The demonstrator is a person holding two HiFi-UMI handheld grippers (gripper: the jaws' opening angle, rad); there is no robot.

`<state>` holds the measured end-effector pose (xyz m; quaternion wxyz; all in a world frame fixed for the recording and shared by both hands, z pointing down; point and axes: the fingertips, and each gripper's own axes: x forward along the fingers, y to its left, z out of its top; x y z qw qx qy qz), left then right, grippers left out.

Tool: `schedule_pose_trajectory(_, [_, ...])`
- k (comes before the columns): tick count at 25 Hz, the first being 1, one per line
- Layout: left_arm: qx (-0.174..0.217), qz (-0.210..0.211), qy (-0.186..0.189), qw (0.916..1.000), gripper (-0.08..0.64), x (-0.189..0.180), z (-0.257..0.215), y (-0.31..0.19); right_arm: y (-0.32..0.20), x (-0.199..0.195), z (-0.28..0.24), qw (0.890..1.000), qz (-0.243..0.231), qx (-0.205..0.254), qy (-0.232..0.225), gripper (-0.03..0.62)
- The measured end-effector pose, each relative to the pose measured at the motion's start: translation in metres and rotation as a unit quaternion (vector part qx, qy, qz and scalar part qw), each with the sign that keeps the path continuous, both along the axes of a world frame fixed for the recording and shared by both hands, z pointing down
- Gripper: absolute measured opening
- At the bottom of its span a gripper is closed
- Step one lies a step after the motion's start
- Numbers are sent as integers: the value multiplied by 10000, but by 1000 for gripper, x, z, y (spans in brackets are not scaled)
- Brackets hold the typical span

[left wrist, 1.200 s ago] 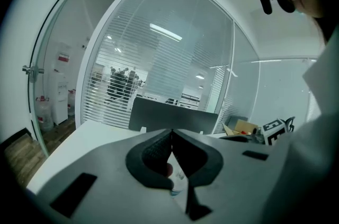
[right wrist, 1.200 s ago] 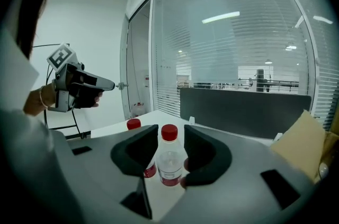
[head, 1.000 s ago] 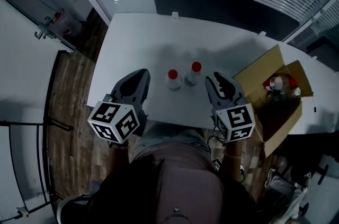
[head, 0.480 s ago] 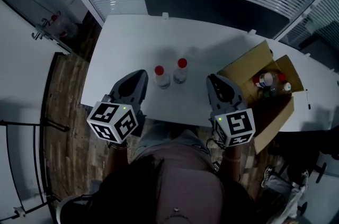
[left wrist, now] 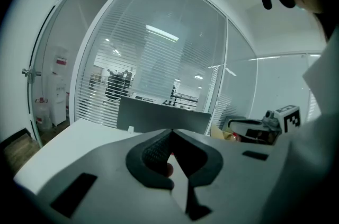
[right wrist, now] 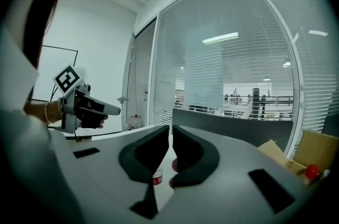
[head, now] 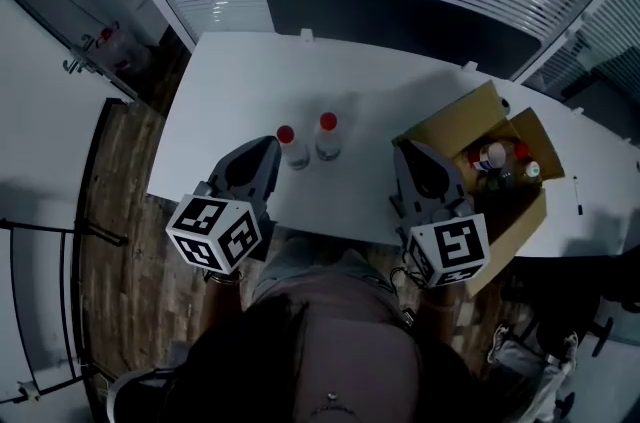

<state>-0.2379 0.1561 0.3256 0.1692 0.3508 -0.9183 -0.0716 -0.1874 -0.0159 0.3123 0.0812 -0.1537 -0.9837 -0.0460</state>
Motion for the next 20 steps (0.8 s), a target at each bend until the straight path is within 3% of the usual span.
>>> schedule_pose_trajectory(7, [89,42,-37,9999,9,3,-6,-18,-17,8,-5,10000,5,-32,-54,38])
schedule_pose_trajectory(12, [86,305,-20,9995,9,4,-6,-43,-33,16,-8,9996,147,-216,-74,37])
schedule_pose_trajectory(16, [82,647,1,9979,9,4,-5,-73,-70,29,-11,9966,761,-304,-83,37])
schedule_pose_trajectory(20, [80,1075,11,9942,9,7,-3,-113,-129,49,-8,9863,1633,-236,-33,37])
